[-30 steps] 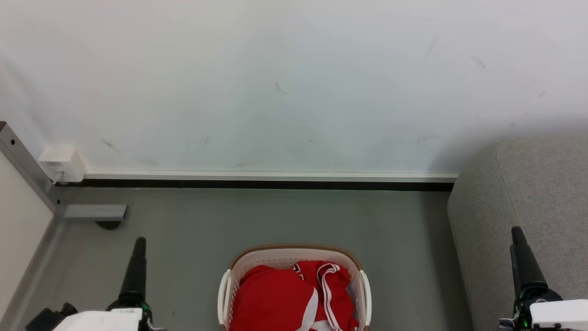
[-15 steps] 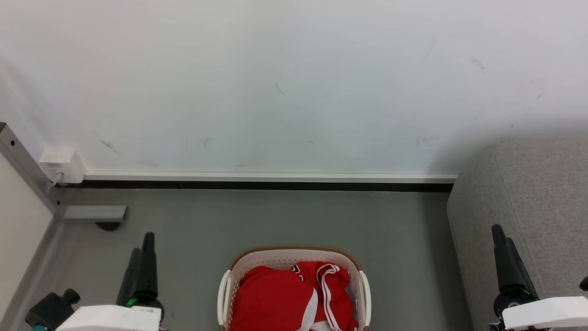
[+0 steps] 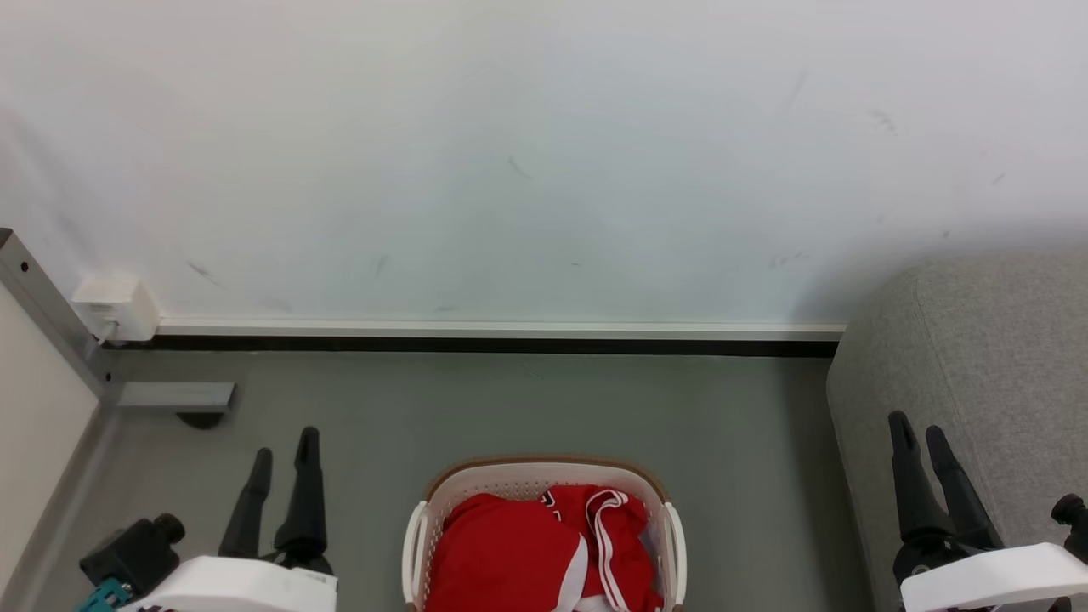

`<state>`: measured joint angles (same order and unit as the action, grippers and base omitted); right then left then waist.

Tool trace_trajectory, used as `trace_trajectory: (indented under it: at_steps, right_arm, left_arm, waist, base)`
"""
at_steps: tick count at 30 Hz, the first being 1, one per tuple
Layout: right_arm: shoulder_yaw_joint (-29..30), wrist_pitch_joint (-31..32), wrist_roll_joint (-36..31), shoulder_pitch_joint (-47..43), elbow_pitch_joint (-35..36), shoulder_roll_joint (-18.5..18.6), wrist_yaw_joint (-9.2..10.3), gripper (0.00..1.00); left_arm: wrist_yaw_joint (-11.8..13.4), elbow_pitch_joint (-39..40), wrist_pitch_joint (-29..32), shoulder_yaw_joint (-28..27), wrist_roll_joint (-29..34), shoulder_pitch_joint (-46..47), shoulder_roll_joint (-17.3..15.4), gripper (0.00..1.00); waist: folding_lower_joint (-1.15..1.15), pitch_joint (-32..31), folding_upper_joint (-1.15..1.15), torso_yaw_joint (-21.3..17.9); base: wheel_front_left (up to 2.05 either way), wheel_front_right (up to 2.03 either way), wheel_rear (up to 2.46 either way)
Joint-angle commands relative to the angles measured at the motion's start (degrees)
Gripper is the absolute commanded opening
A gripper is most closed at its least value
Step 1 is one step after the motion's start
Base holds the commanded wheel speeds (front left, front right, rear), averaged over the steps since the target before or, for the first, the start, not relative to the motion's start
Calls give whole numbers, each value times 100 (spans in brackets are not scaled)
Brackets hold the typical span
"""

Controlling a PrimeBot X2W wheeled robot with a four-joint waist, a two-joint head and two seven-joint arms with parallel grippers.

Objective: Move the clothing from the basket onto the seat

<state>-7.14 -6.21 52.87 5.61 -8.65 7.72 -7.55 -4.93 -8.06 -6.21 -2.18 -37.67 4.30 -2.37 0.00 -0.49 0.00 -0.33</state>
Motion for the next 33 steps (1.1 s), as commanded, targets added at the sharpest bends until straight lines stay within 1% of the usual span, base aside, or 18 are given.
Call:
trace_trajectory:
  at_steps: [1, 14, 24, 33]
  right_arm:
    - [-21, -64, -157, 104, 44, 80, 5, 100]
    - [-185, -269, -993, 161, -256, 129, 7, 100]
    - [-294, -418, -1456, 215, -305, 149, 8, 100]
    - [-412, -523, -1845, 243, -349, 192, 9, 100]
  left_arm:
    - [17, 92, -74, 16, 234, 59, -49, 100]
    - [135, 22, -277, 231, 1188, 42, -163, 100]
    - [236, -4, -420, 346, 1732, 27, -213, 100]
    - [246, 31, -526, 387, 2158, 37, -225, 100]
  waist:
    - [0, -3, 0, 1]
    - [0, -43, 0, -2]
    - [0, -79, 0, -15]
    - [0, -104, 0, -21]
  base:
    - [0, 0, 0]
    - [0, 0, 0]
    - [0, 0, 0]
    - [0, 0, 0]
